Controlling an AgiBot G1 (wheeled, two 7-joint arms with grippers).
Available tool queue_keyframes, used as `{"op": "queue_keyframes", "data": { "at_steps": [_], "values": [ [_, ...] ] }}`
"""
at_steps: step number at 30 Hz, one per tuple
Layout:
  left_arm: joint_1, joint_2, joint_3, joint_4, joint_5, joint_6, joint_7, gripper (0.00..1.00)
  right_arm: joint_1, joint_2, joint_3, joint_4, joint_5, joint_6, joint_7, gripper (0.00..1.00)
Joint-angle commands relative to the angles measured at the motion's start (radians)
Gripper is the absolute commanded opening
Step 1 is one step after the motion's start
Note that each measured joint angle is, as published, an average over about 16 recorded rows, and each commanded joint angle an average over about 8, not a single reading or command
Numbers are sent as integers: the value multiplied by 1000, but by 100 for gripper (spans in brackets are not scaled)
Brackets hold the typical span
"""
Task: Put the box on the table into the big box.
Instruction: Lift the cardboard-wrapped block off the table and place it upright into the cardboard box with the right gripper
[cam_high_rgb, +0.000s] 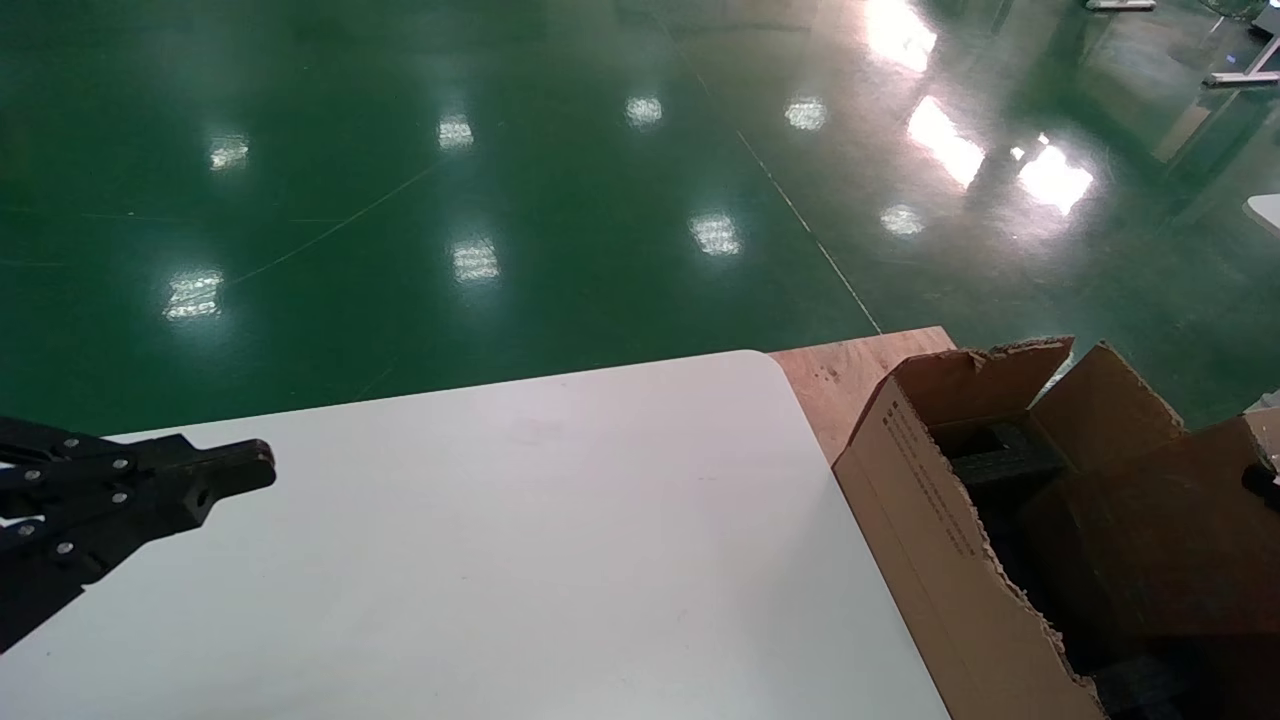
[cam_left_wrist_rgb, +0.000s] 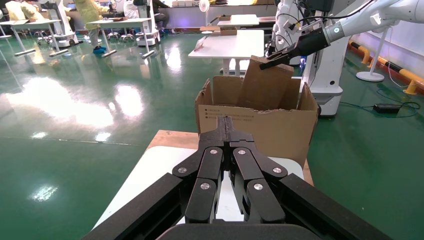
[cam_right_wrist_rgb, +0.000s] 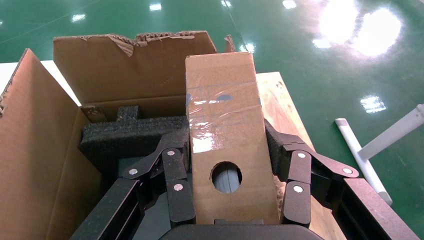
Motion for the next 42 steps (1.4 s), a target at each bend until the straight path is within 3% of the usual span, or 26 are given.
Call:
{"op": "queue_keyframes", "data": {
  "at_steps": [1,15,42],
  "values": [
    [0,0,0,0,0,0,0,0,8,-5,-3,-22,5,-12,-17,0],
    [0,0,0,0,0,0,0,0,76,-35,-111,-115,74,-1,-92,0],
    [0,0,0,0,0,0,0,0,87,-79,-386,-209,318,44,-230,0]
  ]
}}
